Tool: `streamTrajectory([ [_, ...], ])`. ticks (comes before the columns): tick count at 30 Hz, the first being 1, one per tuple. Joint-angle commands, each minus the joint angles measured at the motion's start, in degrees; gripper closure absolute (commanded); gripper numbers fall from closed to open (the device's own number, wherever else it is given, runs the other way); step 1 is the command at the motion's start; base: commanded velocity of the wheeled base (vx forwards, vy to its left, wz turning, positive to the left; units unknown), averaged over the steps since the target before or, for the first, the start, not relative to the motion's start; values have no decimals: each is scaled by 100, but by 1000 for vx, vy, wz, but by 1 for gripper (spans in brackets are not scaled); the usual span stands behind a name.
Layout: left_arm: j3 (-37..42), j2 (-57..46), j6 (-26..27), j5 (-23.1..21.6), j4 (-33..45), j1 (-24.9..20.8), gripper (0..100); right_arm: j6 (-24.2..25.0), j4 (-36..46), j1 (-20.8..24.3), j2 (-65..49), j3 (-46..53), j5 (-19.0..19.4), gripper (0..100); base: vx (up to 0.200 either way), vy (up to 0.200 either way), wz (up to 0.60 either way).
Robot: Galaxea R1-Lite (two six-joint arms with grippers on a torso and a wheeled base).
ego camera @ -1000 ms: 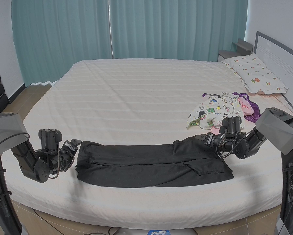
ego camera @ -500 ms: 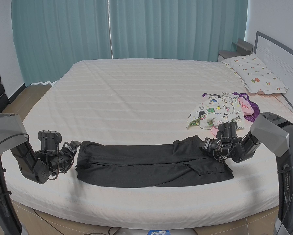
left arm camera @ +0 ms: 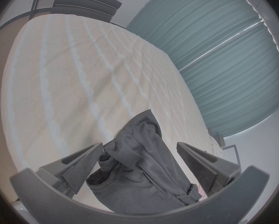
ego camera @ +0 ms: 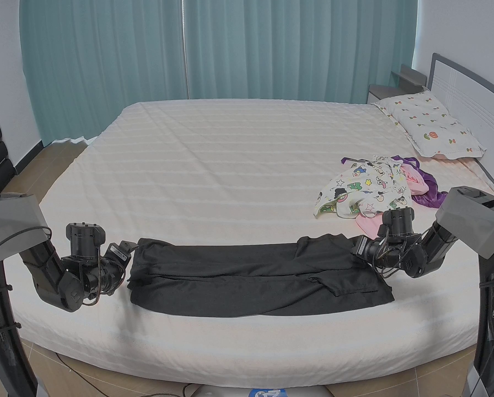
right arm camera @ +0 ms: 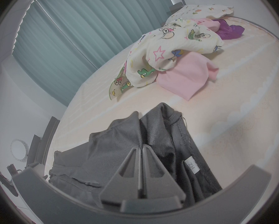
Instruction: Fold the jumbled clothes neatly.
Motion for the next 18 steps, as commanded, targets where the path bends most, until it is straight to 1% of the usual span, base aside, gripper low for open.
streamTrajectory([
  [1,5,48,-2,2,-2,-6,0,3,-93,-5,-66,112,-9,100,0,0,0],
  [2,5,48,-2,-7,-2,-6,0,3,-93,-5,-57,94,-9,0,0,0,0],
  [8,13,4,7,-7,-20,-15,0,21,-67,-5,-163,156,-35,0,0,0,0],
  [10,66,-23,7,-7,-20,-6,0,91,-102,-66,-321,305,-202,0,0,0,0],
  [11,66,-23,7,-7,-20,-6,0,91,-102,-66,-321,305,-202,0,0,0,0],
  [13,93,-31,7,-16,-20,-6,0,742,-102,-66,-646,481,-325,0,0,0,0],
  [14,93,-31,7,-16,-20,-6,0,944,-93,-58,-743,516,-334,0,0,0,0],
  [15,101,-23,-2,-16,-20,-15,0,1357,-67,-49,-918,595,-352,0,0,0,0],
  [16,101,-23,-2,-16,-20,-15,0,1401,-58,-49,-936,604,-361,0,0,0,0],
  [17,119,-23,-11,-16,-20,-41,0,1823,-14,-49,-1235,754,-466,0,0,0,0],
  [18,163,-31,-46,-7,-20,-59,0,2007,-14,-40,-1463,1009,-536,0,0,0,0],
])
